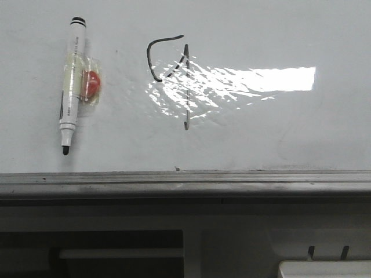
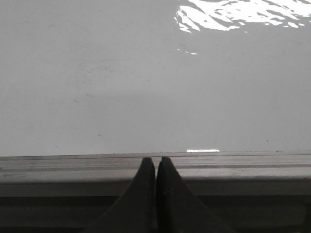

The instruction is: Write number 9 on whiteboard

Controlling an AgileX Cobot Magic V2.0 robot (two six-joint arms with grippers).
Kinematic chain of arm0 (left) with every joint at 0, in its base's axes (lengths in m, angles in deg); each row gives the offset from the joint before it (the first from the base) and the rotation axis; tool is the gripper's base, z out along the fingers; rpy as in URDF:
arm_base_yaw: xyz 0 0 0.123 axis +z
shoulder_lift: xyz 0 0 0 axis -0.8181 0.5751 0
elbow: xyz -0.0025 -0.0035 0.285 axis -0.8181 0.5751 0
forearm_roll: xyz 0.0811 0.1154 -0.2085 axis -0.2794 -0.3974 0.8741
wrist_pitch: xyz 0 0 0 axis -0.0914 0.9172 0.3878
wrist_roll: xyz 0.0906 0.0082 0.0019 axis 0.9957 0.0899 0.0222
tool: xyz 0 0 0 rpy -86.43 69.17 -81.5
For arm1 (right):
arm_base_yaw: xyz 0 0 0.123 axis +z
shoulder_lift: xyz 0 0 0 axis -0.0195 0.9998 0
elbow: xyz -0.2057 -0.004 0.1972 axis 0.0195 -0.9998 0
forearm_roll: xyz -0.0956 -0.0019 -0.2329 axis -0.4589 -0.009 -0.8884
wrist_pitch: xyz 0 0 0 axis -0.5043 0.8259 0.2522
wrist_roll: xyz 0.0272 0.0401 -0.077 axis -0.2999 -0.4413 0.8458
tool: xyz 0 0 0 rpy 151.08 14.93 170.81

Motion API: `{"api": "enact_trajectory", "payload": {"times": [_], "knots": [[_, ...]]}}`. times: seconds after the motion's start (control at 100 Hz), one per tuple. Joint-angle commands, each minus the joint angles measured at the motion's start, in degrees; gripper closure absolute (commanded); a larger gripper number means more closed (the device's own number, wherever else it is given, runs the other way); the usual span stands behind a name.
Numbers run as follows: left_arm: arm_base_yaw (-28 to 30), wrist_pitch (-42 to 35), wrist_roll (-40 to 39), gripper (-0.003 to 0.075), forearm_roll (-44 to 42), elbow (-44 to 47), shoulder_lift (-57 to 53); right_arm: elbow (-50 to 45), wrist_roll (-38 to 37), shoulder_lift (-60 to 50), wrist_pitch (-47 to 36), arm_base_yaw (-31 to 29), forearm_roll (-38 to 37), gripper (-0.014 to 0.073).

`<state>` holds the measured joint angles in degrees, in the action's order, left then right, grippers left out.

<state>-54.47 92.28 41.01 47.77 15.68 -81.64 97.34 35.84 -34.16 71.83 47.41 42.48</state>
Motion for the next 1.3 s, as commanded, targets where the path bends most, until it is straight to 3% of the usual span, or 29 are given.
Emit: {"api": "enact_trajectory", "payload": {"times": [0.0,0.28,0.58,0.7,0.81,0.92,1.09,1.289], "knots": [[0.1,-2.8,0.1,0.074,-0.1,2.3,-1.5,1.4,0.4,0.4,-4.7,0.0,0.1,0.0663],[0.1,-2.8,0.1,0.074,-0.1,2.3,-1.5,1.3,0.4,0.4,-4.8,0.0,0.1,0.0663],[0.1,-2.8,0.1,0.074,-0.1,2.3,-1.5,-3.0,0.4,0.4,-8.3,-4.5,0.0,0.0663],[0.1,-2.8,0.1,0.074,-0.1,2.3,-1.5,-8.0,0.4,0.4,-20.8,-8.9,-0.1,0.0663],[0.1,-2.8,0.1,0.074,-0.1,2.3,-1.5,-13.4,0.4,0.4,-37.5,-15.1,0.0,0.0663],[0.1,-2.8,0.1,0.074,-0.1,2.3,-1.5,-13.1,0.4,0.4,-42.2,-21.9,0.0,0.0663],[0.1,-2.8,0.1,0.074,-0.1,2.3,-1.5,-13.1,0.4,0.4,-42.8,-29.3,-0.1,0.0663],[0.1,-2.8,0.1,0.074,-0.1,2.3,-1.5,-13.1,0.4,0.4,-36.6,-35.3,0.5,0.0663]]}}
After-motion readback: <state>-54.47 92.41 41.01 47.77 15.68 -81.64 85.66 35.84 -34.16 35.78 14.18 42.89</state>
